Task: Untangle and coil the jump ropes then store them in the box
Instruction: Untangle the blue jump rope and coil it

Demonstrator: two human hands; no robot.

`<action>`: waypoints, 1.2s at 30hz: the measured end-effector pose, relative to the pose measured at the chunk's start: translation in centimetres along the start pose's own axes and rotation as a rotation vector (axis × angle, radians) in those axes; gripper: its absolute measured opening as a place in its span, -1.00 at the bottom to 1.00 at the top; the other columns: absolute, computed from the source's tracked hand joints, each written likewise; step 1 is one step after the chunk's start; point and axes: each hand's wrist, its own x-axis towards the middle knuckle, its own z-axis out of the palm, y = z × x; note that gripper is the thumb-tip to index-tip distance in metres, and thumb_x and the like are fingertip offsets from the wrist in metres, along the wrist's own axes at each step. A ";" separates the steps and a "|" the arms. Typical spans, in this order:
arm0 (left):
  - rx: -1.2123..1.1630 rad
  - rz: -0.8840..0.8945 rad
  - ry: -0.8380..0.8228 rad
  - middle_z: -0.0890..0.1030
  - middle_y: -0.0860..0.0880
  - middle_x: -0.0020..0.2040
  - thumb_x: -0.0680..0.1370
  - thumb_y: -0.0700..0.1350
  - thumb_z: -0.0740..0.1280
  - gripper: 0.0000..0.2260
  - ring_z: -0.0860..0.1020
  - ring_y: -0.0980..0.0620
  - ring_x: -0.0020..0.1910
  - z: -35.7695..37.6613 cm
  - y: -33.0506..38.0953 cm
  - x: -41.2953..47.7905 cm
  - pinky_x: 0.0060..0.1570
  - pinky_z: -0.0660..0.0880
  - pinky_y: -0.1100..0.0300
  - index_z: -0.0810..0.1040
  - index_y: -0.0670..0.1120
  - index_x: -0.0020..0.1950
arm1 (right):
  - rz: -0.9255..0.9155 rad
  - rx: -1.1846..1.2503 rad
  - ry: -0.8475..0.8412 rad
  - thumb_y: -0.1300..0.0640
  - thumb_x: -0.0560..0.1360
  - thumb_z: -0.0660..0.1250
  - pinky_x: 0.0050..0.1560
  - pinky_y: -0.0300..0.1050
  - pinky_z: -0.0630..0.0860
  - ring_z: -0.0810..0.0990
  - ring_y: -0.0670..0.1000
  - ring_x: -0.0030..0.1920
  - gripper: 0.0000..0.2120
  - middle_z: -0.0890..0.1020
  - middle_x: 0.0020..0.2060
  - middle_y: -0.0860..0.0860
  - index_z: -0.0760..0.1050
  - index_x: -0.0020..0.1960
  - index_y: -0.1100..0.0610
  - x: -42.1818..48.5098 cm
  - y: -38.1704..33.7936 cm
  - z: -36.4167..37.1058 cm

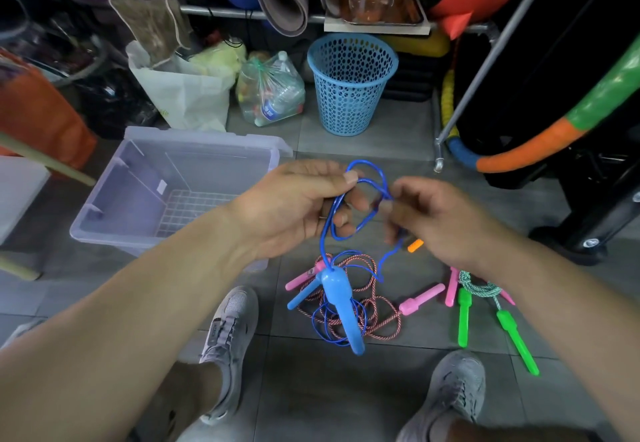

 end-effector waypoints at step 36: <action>-0.129 -0.277 -0.333 0.39 0.04 -0.57 0.59 -0.01 0.17 -0.71 0.52 0.02 -0.50 0.9 -0.7 -0.2 -0.37 0.46 0.23 0.54 -0.21 0.06 | 0.026 0.234 0.059 0.23 0.42 0.49 -0.42 -0.25 0.30 0.37 -0.15 -0.46 -0.88 0.63 -0.35 -0.09 0.66 -0.12 0.02 0.4 -0.2 0.0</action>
